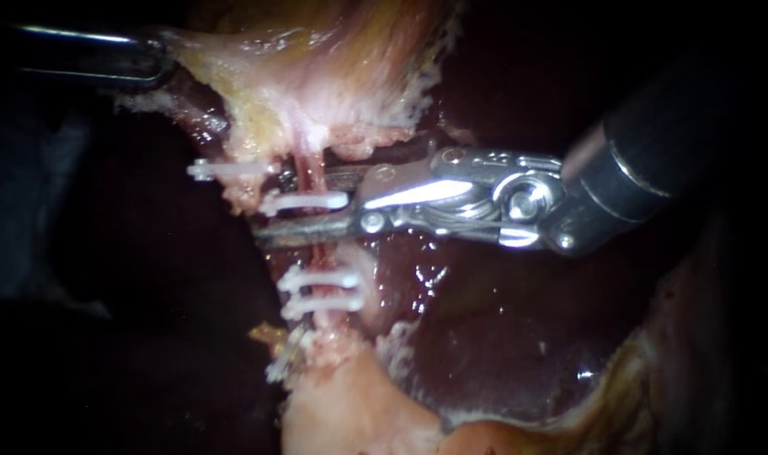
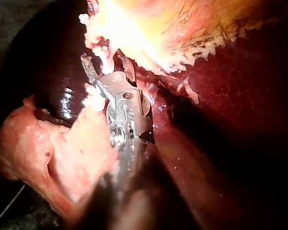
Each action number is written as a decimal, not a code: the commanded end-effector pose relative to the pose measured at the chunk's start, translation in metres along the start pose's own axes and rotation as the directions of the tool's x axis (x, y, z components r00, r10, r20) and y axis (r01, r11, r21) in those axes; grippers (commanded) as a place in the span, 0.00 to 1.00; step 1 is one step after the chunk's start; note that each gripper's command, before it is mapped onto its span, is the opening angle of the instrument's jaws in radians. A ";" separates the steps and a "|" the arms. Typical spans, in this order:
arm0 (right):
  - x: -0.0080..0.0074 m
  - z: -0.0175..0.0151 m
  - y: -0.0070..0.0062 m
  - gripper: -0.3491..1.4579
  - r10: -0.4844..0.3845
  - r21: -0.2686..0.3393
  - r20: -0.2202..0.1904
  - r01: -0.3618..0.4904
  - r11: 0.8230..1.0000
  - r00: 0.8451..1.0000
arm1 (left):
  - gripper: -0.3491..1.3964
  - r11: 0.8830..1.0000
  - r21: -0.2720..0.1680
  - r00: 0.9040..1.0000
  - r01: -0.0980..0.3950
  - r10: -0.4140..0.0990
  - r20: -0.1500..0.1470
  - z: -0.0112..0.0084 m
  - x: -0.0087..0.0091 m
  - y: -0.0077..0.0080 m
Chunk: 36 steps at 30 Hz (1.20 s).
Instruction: Going back third clip right tube
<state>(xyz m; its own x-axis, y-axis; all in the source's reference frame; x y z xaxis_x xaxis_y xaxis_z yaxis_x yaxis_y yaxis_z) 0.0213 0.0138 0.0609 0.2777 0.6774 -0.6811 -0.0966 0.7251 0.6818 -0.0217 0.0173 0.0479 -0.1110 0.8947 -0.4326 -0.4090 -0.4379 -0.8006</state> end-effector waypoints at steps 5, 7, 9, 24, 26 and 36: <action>-0.0004 -0.0013 -0.0004 0.47 -0.109 0.007 0.003 0.109 0.994 0.994 | 0.00 1.000 0.000 1.000 0.000 0.000 0.000 0.0000 0.0000 0.0000; -0.0008 -0.0025 -0.0008 0.47 -0.170 0.012 0.005 0.170 0.985 0.985 | 0.00 1.000 0.000 1.000 0.000 0.000 0.000 -0.0001 -0.0001 0.0000; -0.0013 -0.0043 -0.0013 0.47 -0.226 -0.001 0.006 0.226 0.974 0.974 | 0.00 1.000 -0.001 1.000 -0.001 0.001 0.001 -0.0002 -0.0001 0.0000; -0.0046 -0.0150 -0.0030 0.47 -0.353 0.049 0.005 0.353 0.934 0.935 | 0.00 1.000 -0.001 1.000 -0.001 0.001 0.001 -0.0001 -0.0001 0.0000; -0.0048 -0.0154 -0.0030 0.47 -0.354 0.048 0.005 0.353 0.934 0.935 | 0.00 1.000 0.000 1.000 -0.001 0.001 0.000 -0.0001 -0.0001 0.0000; -0.0048 -0.0157 -0.0032 0.47 -0.360 0.050 0.005 0.359 0.932 0.933 | 0.00 1.000 0.011 1.000 -0.007 0.007 -0.007 0.0019 -0.0011 -0.0004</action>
<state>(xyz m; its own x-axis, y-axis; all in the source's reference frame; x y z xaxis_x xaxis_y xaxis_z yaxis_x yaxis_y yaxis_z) 0.0053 0.0102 0.0578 0.2984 0.3704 -0.8797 0.0575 0.9130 0.4039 -0.0235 0.0165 0.0499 -0.1072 0.8912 -0.4407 -0.4152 -0.4429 -0.7946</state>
